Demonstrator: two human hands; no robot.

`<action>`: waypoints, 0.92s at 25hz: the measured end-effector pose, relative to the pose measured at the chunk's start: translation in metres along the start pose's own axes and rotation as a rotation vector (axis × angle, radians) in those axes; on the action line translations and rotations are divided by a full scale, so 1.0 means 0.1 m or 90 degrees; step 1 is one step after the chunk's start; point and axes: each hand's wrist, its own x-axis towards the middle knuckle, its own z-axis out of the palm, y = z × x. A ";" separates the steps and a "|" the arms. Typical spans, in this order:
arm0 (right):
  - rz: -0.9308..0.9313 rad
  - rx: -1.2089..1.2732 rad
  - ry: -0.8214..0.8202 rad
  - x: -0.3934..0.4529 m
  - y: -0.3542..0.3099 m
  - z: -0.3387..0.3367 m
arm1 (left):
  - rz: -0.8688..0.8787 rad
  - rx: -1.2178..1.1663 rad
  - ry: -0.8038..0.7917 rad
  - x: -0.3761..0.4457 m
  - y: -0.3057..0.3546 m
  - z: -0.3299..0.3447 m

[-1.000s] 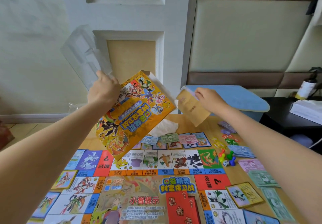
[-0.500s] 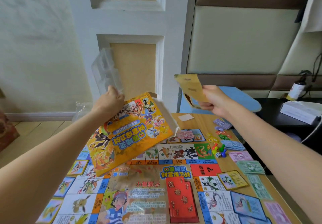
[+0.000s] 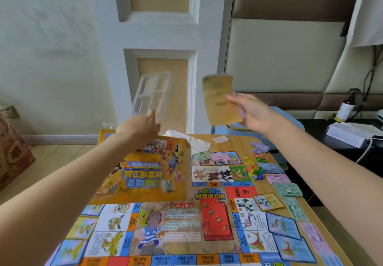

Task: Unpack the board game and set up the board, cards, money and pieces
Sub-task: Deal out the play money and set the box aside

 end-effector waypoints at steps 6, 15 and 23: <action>-0.092 -0.047 0.054 0.13 0.02 0.94 | 0.126 0.233 0.028 -0.24 0.40 -0.02; -0.249 -0.212 0.383 0.26 -0.25 0.76 | 0.250 0.075 -0.002 -0.29 0.33 -0.29; -0.093 0.125 0.288 0.09 -0.42 0.24 | 0.148 -0.257 -0.050 -0.42 -0.24 -0.24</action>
